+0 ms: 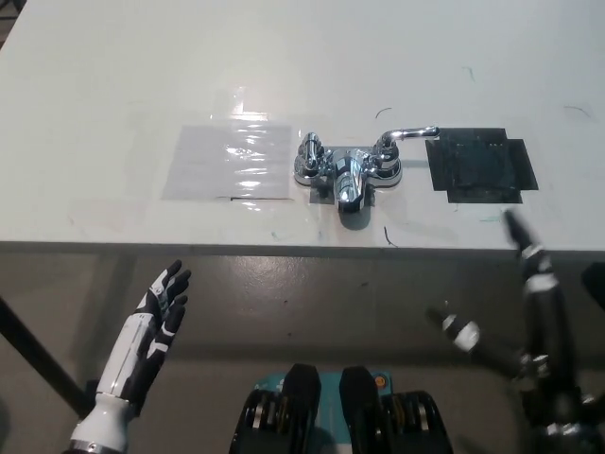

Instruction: The faucet is at the center of the desk and the robot turn off the faucet by turning the right faucet handle using the right hand

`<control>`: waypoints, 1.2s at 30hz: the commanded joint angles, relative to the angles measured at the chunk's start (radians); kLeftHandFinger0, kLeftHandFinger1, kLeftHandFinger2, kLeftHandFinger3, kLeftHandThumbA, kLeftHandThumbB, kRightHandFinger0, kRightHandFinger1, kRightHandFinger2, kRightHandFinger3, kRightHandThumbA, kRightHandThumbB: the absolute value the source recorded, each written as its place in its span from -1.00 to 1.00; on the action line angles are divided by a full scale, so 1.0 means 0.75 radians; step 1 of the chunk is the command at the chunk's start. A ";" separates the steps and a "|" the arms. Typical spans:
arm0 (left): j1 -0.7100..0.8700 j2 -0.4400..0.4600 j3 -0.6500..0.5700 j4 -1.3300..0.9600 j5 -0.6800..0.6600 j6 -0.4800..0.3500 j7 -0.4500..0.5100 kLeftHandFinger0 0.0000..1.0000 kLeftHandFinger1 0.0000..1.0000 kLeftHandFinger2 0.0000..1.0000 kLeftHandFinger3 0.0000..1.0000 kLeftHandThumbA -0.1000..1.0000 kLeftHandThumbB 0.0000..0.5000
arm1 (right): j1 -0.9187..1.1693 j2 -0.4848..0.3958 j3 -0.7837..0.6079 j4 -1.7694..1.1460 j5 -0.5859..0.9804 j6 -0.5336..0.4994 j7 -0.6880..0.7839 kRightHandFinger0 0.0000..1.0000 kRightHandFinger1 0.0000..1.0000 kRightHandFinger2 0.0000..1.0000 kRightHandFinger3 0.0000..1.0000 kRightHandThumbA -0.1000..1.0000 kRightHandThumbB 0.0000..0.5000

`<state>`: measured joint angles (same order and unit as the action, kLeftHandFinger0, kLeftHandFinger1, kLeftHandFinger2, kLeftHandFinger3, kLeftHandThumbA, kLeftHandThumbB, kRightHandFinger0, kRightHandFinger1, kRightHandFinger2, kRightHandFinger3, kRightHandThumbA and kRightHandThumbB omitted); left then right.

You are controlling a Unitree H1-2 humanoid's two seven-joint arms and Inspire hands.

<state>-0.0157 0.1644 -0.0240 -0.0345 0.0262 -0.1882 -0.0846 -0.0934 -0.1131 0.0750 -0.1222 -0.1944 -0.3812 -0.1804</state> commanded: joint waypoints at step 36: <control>-0.010 0.004 -0.031 -0.055 0.006 -0.063 -0.022 1.00 1.00 1.00 1.00 0.84 -0.16 | -1.503 -0.321 -0.057 1.620 0.475 0.433 0.917 1.00 1.00 1.00 1.00 1.00 0.27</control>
<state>-0.0192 0.1620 -0.0471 -0.0381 0.0288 -0.2001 -0.0918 -1.1178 -0.3533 0.0159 1.0171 0.1818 -0.0024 0.4202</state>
